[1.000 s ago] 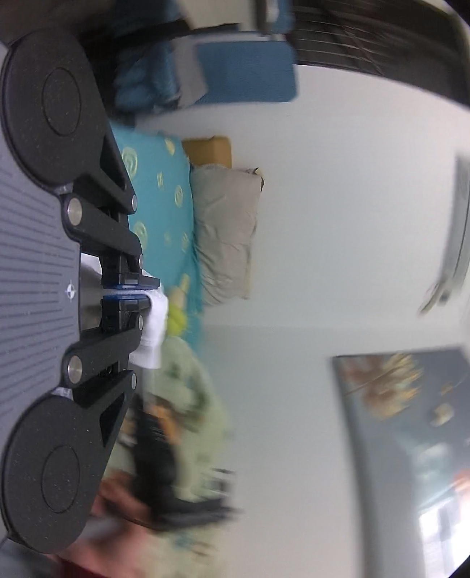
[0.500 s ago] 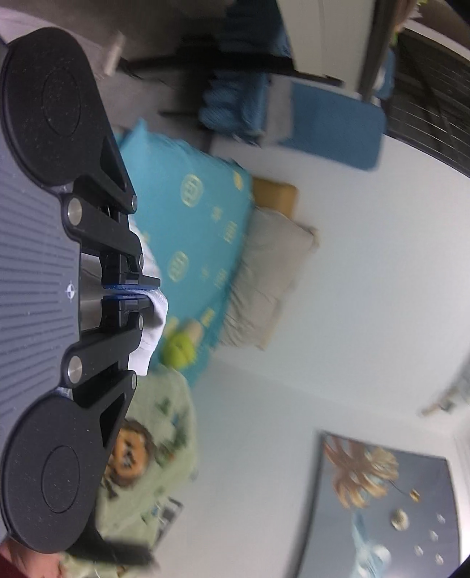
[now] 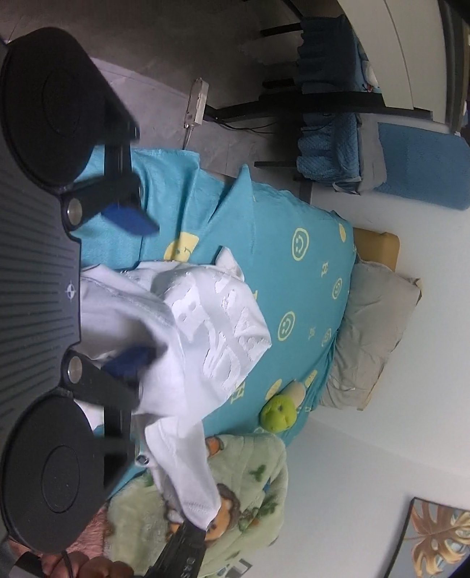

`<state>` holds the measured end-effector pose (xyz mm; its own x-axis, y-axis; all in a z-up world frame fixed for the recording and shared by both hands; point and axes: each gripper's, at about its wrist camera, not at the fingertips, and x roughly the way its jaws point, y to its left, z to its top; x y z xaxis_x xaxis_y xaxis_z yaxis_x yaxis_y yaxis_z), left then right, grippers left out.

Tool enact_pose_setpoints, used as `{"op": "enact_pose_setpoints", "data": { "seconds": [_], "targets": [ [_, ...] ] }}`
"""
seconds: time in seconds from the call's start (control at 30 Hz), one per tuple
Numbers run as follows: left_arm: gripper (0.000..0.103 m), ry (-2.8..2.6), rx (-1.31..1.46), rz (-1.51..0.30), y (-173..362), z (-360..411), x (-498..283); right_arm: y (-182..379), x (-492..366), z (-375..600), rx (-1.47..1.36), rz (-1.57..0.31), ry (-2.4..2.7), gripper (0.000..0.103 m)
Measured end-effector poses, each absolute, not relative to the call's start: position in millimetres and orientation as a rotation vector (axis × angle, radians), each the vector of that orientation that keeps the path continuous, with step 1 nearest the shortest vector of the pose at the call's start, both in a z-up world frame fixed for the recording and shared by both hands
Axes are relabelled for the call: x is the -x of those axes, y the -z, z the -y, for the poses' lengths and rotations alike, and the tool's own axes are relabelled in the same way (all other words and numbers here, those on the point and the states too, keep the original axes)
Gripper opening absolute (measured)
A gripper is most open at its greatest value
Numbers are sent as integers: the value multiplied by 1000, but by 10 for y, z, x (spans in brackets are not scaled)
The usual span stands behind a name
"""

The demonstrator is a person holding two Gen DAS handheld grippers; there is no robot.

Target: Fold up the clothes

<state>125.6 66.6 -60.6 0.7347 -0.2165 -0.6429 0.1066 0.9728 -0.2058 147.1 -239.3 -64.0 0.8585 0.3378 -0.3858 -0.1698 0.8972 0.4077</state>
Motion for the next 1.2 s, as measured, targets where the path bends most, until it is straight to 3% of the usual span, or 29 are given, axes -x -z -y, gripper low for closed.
{"op": "enact_pose_setpoints", "data": {
  "seconds": [0.17,0.23,0.73,1.1,1.2],
  "targets": [
    [98,254,112,-684,532,-409,-1095,677,-1464,2408,-389,-480,-264,8],
    [101,267,87,-654,518,-331,-1018,673,-1467,2421,-399,-478,-264,8],
    [101,152,-44,-646,688,-109,-1190,674,-1454,2460,-427,-471,-260,8],
    [100,-104,171,-533,450,-662,-1107,760,-1465,2448,-388,-498,-147,8],
    [101,-132,195,-488,368,-721,-1060,808,-1486,2431,-360,-520,-104,14]
  ]
}}
